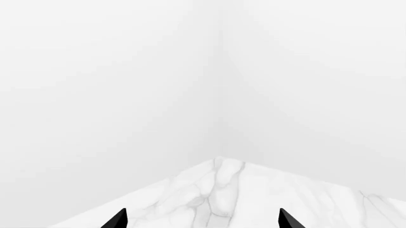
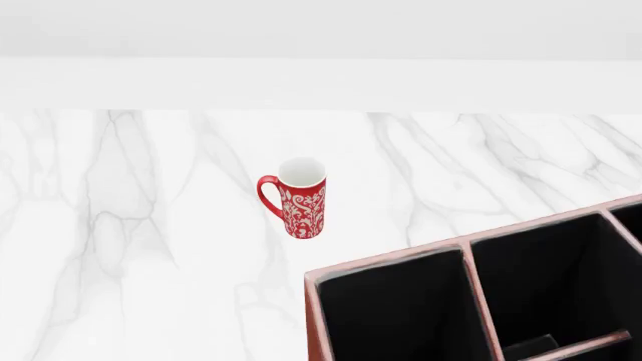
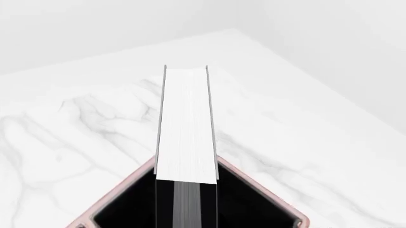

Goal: Pick up the book and place it in the right compartment of the caddy.

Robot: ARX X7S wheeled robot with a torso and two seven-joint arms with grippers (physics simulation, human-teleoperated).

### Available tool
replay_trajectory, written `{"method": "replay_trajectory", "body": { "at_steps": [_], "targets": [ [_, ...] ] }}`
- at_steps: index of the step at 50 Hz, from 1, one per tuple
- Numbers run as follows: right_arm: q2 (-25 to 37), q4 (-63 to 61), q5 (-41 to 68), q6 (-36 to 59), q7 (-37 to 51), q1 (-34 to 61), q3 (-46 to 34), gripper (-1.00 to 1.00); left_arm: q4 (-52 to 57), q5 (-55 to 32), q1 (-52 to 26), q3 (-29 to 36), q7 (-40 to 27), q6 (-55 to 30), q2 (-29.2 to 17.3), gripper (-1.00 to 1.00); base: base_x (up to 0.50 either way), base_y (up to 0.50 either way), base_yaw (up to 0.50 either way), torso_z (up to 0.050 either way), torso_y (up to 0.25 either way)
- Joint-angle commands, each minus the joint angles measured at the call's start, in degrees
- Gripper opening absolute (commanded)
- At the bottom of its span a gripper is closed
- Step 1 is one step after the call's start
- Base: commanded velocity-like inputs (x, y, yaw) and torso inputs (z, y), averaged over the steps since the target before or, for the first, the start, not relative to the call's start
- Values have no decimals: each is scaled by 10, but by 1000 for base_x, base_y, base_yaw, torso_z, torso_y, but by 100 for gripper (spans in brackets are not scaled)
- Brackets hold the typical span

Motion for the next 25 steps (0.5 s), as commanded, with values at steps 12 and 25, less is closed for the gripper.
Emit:
{"method": "replay_trajectory", "body": {
  "at_steps": [12, 25],
  "targets": [
    [3, 3, -16, -34, -20, -28, -7, -100, 8, -5, 0, -2, -3, -4, -5, 100, 0, 0, 0, 0, 2],
    [9, 2, -19, -48, -27, -33, -10, -100, 10, -3, 1, 0, -4, -2, -5, 100, 0, 0, 0, 1, 2]
  ]
}}
